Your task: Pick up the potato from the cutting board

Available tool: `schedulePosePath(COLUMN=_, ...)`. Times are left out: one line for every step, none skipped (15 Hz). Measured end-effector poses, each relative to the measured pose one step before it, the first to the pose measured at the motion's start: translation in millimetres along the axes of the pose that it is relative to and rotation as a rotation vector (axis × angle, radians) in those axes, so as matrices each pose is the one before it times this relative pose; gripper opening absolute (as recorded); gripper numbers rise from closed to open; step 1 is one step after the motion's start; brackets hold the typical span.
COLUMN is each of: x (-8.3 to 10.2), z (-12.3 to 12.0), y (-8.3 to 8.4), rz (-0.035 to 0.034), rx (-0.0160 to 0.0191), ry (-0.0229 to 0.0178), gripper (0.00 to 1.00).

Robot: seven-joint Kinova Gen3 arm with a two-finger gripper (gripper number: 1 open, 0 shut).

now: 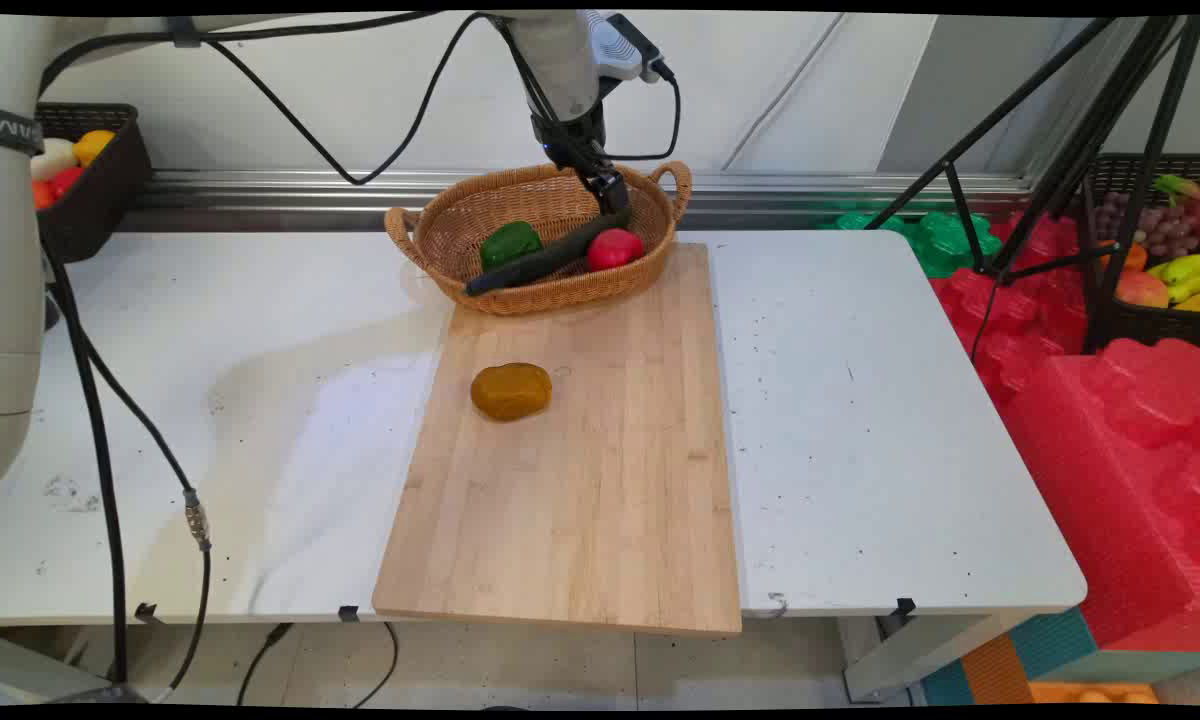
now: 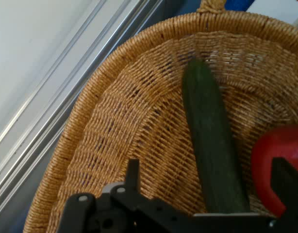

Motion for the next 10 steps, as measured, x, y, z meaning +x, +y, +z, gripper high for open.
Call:
schedulePosePath(x=0.51, z=-0.33, y=0.58, rz=0.00409, rx=0.00053, ry=-0.00006, gripper=1.0)
schedulePosePath(x=0.43, z=-0.84, y=0.4, rz=0.00263, rx=0.00056, ry=0.00199, gripper=1.0)
schedulePosePath(x=0.9, z=-2.21, y=0.5, rz=0.00448, rx=0.00183, ry=0.00651, gripper=1.0)
schedulePosePath(x=1.55, z=-4.5, y=0.59, rz=0.00626, rx=0.00311, ry=0.01447, gripper=1.0)
schedulePosePath(x=1.95, z=-6.28, y=0.0, rz=0.00736, rx=0.00177, ry=0.02225, gripper=1.0)
schedulePosePath(x=1.78, z=-6.66, y=0.43, rz=0.00745, rx=0.00005, ry=0.02249, gripper=1.0)
schedulePosePath(x=1.01, z=-5.45, y=-0.06, rz=0.00333, rx=-0.00132, ry=0.01808, gripper=1.0)
schedulePosePath(x=0.69, z=-9.01, y=-1.07, rz=0.00505, rx=-0.00263, ry=0.02817, gripper=1.0)
schedulePosePath(x=0.12, z=-8.71, y=-1.37, rz=0.00652, rx=-0.00334, ry=0.02486, gripper=1.0)
schedulePosePath(x=-0.43, z=-8.72, y=-1.6, rz=0.00662, rx=-0.00454, ry=0.02439, gripper=1.0)
